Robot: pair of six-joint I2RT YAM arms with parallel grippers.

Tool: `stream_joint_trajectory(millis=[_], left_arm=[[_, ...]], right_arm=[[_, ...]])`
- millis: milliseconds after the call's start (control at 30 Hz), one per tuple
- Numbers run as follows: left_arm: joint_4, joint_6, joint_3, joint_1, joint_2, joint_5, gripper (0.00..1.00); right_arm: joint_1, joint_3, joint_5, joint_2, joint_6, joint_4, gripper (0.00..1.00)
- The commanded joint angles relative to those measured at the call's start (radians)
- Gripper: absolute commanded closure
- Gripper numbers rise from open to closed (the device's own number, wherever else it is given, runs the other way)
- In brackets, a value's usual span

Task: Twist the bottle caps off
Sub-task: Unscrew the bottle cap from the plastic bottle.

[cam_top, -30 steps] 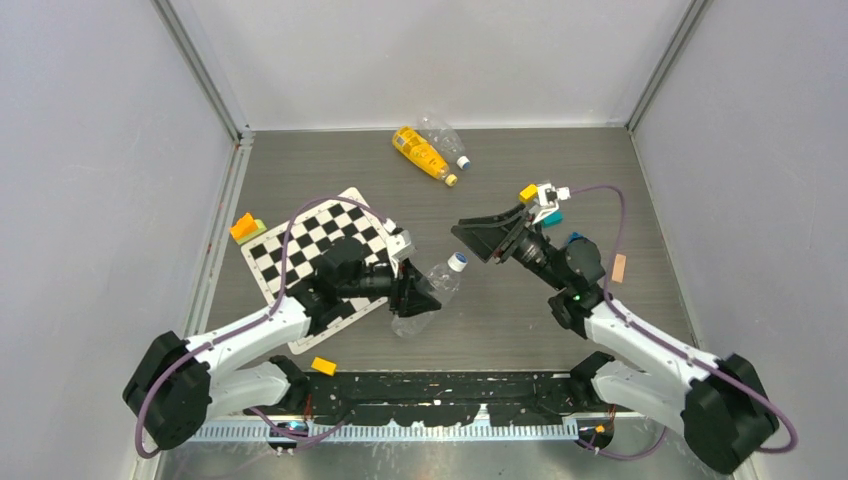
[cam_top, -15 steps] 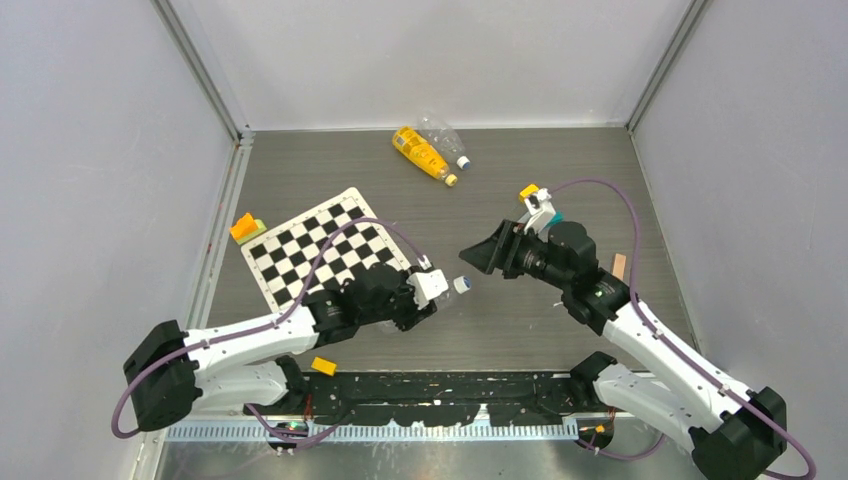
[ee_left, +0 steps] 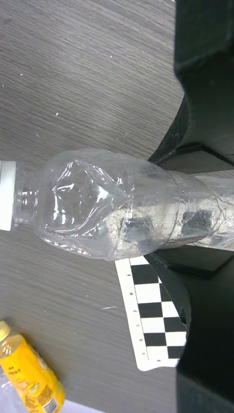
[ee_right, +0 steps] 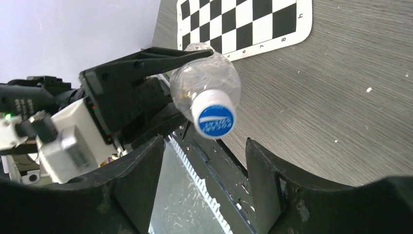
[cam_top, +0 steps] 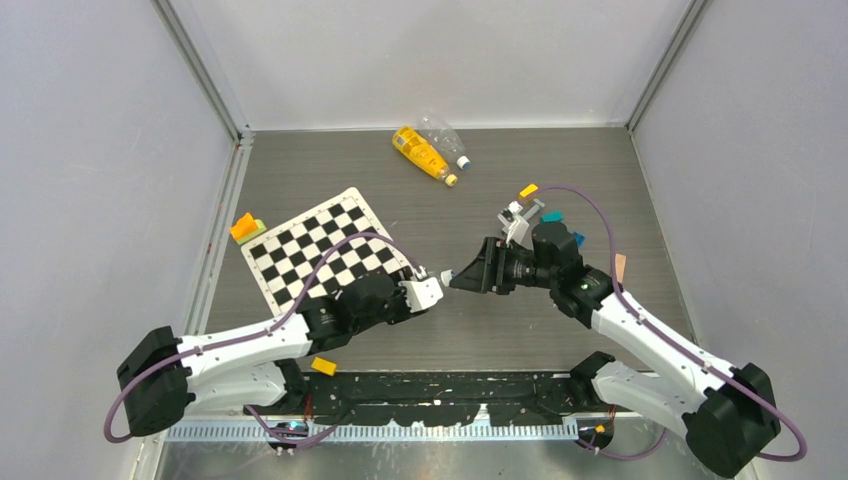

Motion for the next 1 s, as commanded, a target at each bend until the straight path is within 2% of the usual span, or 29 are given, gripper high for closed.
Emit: stream_joint_trajectory(millis=[0, 100, 167, 400, 433, 500, 700, 800, 967], left_arm=[[0.091, 0.038, -0.009, -0.008, -0.039, 0.011, 0.96], [0.096, 0.037, -0.014, -0.008, -0.052, 0.024, 0.97], [0.099, 0.036, -0.022, -0.008, -0.064, 0.030, 0.96], [0.090, 0.033, -0.043, -0.008, -0.109, 0.032, 0.97], [0.086, 0.032, -0.044, -0.008, -0.114, 0.033, 0.97], [0.081, 0.031, -0.046, -0.008, -0.121, 0.032, 0.97], [0.085, 0.020, -0.047, -0.007, -0.124, 0.032, 0.97], [0.079, 0.017, -0.045, -0.008, -0.122, 0.034, 0.97], [0.069, 0.013, -0.042, -0.008, -0.124, 0.040, 0.97]], right_arm=[[-0.001, 0.004, -0.044, 0.082, 0.065, 0.165, 0.33], [-0.001, 0.003, -0.018, 0.125, 0.103, 0.224, 0.38], [-0.001, 0.003, -0.029, 0.146, 0.114, 0.252, 0.46], [-0.003, -0.007, -0.017, 0.135, 0.113, 0.257, 0.52], [-0.003, -0.008, -0.016, 0.133, 0.111, 0.254, 0.60], [-0.003, -0.012, -0.017, 0.125, 0.109, 0.254, 0.63], [-0.002, -0.031, -0.102, 0.114, 0.105, 0.297, 0.62], [-0.002, -0.035, -0.102, 0.098, 0.083, 0.274, 0.50], [-0.003, -0.037, -0.078, 0.072, 0.073, 0.257, 0.48]])
